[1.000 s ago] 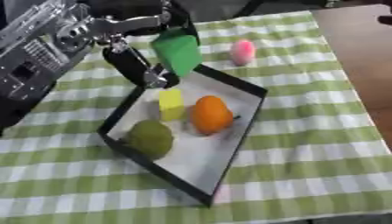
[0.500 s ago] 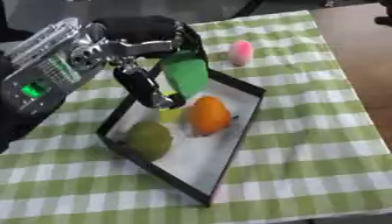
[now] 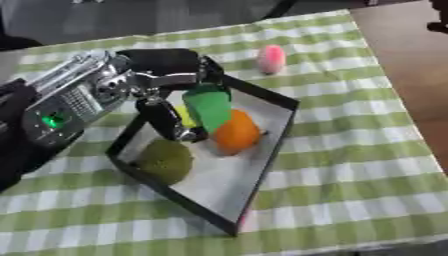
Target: Pick up objects on the table and place them in the box.
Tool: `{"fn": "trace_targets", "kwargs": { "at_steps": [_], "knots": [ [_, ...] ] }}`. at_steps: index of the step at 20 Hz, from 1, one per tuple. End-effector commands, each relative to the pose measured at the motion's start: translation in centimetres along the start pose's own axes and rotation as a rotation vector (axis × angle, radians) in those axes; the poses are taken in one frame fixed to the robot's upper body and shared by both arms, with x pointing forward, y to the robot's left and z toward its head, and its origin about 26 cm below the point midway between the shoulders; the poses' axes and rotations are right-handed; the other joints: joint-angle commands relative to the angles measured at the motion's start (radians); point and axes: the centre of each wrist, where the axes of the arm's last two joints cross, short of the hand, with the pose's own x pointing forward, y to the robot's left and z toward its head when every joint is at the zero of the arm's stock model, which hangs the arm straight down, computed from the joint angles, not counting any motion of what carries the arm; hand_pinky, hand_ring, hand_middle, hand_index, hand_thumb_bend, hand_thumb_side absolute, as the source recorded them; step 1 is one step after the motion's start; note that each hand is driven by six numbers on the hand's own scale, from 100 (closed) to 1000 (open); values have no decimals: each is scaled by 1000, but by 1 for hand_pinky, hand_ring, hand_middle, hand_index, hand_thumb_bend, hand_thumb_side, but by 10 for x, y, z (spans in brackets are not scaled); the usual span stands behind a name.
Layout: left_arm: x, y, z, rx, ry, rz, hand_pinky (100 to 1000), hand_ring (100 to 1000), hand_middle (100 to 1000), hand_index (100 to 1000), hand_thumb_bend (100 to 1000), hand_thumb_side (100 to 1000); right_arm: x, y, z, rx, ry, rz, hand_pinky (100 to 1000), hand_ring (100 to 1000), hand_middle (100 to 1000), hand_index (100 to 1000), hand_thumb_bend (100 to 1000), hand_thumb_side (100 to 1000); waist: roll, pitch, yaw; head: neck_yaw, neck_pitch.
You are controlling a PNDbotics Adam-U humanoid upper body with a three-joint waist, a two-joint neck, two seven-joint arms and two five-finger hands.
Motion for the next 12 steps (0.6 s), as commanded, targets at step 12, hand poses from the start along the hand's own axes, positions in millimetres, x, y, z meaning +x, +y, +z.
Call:
{"fn": "trace_targets", "kwargs": {
  "at_steps": [12],
  "knots": [
    [-21,-11,-5,-37,38,-5,719,705,736,812,328,100,11,-9,-6,8,-22,42,900,1000,893,903,100,618,11,-9,-14,16,5]
  ]
}}
